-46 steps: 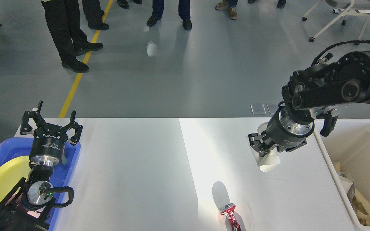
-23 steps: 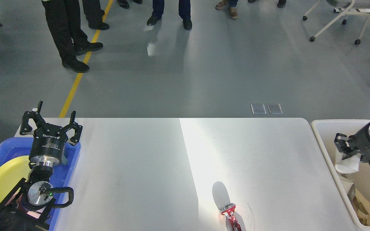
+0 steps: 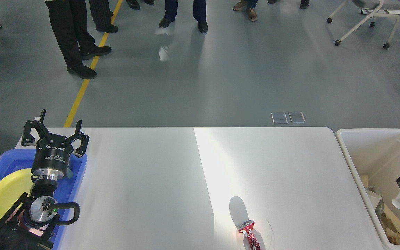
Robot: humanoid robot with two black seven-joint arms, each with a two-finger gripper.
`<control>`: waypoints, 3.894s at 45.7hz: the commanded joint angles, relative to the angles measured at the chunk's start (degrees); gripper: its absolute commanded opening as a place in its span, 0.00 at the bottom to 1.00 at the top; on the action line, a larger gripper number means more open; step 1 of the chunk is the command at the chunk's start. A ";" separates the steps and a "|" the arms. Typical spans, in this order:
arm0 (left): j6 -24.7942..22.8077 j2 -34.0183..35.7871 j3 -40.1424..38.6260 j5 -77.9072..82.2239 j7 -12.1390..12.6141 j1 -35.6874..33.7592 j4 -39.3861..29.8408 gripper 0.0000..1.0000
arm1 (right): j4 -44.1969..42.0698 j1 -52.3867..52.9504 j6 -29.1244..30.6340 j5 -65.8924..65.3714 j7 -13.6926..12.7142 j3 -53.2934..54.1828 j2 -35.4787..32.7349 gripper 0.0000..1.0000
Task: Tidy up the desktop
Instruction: 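Lower the paper cone into the bin and open the right gripper, then raise the right gripper out of the bin toward the pink wrapper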
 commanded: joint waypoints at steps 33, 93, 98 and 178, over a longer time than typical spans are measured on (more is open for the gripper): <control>0.00 0.00 0.00 -0.01 0.01 -0.09 0.00 0.96 | -23.95 -20.00 -15.29 1.03 -0.26 5.26 18.28 0.00; 0.00 0.00 0.00 -0.01 0.01 -0.09 0.00 0.96 | 0.02 -4.10 -19.51 -16.80 -0.26 4.56 6.34 1.00; 0.00 0.00 0.00 -0.01 0.10 0.00 0.00 0.96 | 8.11 2.05 -16.44 -20.49 -0.44 3.42 1.94 1.00; 0.00 0.00 0.00 -0.01 0.10 -0.09 0.00 0.96 | 63.50 70.63 26.37 -3.97 -4.74 -14.00 20.39 0.99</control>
